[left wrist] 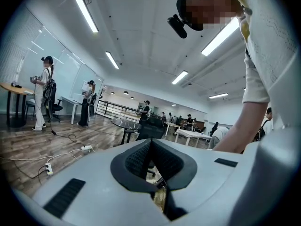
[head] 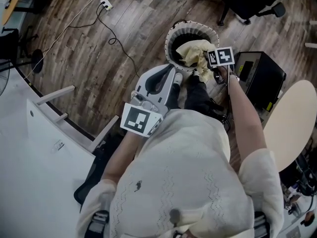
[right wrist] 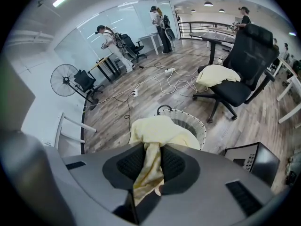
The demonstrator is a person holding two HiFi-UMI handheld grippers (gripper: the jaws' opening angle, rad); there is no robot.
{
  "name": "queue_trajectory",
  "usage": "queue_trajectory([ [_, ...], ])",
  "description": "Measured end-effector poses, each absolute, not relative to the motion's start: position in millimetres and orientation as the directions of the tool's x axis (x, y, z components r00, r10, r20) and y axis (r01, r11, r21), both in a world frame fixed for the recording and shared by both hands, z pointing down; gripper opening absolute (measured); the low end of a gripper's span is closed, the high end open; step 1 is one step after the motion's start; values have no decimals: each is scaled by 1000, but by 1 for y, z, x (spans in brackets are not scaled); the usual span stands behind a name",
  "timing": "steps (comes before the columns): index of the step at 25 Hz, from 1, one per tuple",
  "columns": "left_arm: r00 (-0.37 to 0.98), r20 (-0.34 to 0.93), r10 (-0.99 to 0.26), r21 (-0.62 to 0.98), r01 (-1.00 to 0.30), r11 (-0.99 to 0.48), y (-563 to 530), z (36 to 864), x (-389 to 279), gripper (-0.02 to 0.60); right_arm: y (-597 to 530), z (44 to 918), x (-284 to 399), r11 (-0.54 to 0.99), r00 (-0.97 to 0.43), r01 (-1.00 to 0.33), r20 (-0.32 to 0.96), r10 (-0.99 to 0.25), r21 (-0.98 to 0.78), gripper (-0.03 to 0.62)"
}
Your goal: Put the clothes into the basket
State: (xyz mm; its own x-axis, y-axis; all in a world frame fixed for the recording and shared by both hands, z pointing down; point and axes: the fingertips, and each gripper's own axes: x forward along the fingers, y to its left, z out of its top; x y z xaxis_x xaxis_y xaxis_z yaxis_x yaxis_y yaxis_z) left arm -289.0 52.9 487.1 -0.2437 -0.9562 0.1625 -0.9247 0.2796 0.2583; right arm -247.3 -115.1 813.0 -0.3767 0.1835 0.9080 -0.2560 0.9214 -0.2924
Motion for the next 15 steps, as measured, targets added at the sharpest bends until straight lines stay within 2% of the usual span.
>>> queue_trajectory([
  [15,-321,215,-922,250,-895,370,67,508,-284,20,-117,878,-235,928,-289,-250,936,202,-277,95],
])
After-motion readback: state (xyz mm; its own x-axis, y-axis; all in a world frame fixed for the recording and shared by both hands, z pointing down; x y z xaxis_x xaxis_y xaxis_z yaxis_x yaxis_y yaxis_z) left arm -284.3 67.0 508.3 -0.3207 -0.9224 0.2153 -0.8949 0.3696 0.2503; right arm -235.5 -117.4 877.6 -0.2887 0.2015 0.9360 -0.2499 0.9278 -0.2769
